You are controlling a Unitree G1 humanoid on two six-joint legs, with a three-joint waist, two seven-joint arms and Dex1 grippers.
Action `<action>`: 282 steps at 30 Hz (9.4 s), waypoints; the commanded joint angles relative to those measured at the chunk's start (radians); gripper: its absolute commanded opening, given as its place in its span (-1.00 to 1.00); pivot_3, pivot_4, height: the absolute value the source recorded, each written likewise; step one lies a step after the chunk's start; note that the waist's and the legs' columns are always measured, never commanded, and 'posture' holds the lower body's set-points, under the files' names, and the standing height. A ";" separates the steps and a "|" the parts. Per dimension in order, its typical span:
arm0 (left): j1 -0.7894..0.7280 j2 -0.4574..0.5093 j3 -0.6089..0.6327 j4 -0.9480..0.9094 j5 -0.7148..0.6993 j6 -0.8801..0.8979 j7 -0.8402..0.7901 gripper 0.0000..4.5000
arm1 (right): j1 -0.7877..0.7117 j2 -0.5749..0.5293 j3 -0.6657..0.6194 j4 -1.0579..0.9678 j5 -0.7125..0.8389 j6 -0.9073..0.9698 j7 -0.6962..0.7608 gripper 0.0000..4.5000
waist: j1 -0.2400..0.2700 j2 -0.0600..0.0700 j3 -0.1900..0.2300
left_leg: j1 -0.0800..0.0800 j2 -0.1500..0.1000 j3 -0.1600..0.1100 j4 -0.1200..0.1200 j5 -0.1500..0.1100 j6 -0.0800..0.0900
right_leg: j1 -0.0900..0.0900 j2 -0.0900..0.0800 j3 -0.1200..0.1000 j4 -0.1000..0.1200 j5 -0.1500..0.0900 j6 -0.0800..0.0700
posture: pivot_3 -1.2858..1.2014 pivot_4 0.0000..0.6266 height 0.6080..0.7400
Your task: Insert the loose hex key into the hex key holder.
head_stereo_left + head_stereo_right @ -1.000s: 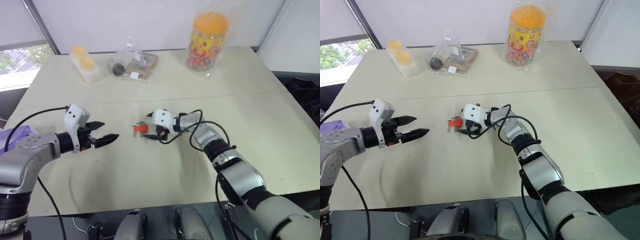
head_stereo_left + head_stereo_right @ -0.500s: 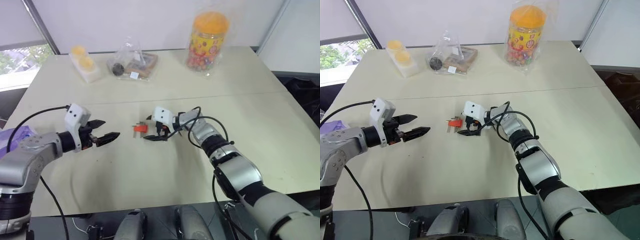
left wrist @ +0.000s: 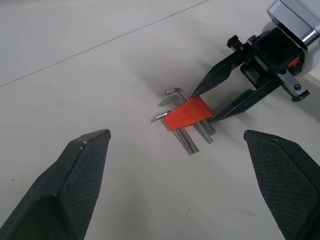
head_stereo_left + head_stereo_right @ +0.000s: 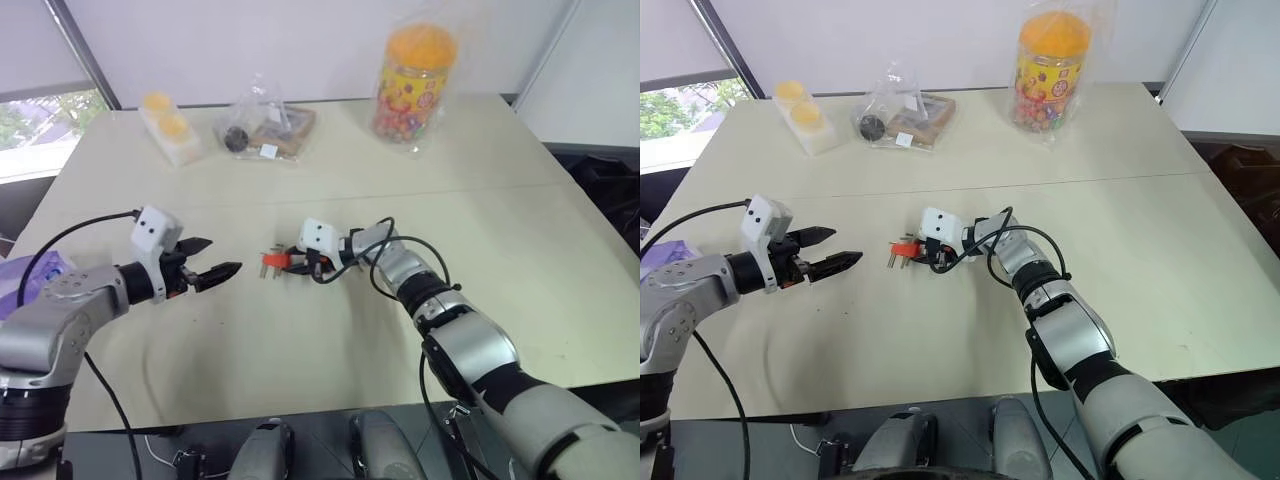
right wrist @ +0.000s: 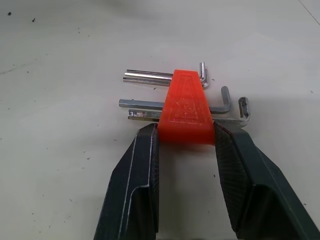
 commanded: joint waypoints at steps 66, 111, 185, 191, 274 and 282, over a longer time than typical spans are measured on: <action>-0.515 -0.174 -0.121 0.286 -0.011 -0.077 -0.251 -0.28 | 0.057 -0.465 0.121 -0.737 -0.637 -0.604 -0.978 -0.55 | 0.023 0.000 0.001 | -0.002 -0.001 0.002 0.001 0.000 0.000 | -0.002 0.002 0.000 0.000 0.000 0.000 | 0.03 -0.52 1.00; -0.486 -0.176 -0.133 0.264 0.020 -0.122 -0.238 -1.00 | 0.179 -0.346 -0.155 -1.179 0.340 1.137 -0.237 0.98 | 0.028 0.000 0.001 | -0.002 0.000 0.000 0.002 0.000 0.000 | -0.001 0.000 0.000 0.000 0.000 0.000 | 0.03 -0.52 1.00; -0.489 -0.199 -0.126 0.251 0.020 -0.129 -0.156 -1.00 | 0.229 -0.030 -0.162 -1.153 0.333 0.213 -0.565 -0.98 | 0.025 0.000 0.000 | -0.003 -0.001 0.000 0.002 0.000 0.000 | -0.002 0.000 0.000 0.000 0.000 0.000 | 0.03 -0.52 1.00; -0.495 -0.191 -0.137 0.255 0.040 -0.145 -0.175 -1.00 | 0.233 -0.007 -0.143 -1.130 0.336 0.249 -0.531 -0.98 | 0.025 0.000 0.000 | -0.003 -0.001 0.000 0.002 0.000 0.000 | -0.002 0.000 0.000 0.000 0.000 0.000 | 0.03 -0.52 1.00; -0.498 -0.213 -0.140 0.234 0.037 -0.153 -0.168 -1.00 | 0.289 -0.051 -0.122 -1.115 0.284 0.445 -0.475 0.41 | 0.025 0.000 0.001 | -0.003 -0.001 0.000 0.002 0.000 0.000 | -0.002 0.000 0.000 0.000 0.000 0.000 | 0.03 -0.52 1.00; -0.485 -0.228 -0.147 0.222 0.037 -0.149 -0.160 -1.00 | 0.493 -0.228 -0.231 -1.316 0.403 0.540 -0.368 0.98 | 0.039 0.000 0.001 | -0.003 -0.002 -0.002 0.002 0.000 0.001 | 0.000 -0.001 -0.001 -0.001 0.000 0.000 | 0.03 -0.52 1.00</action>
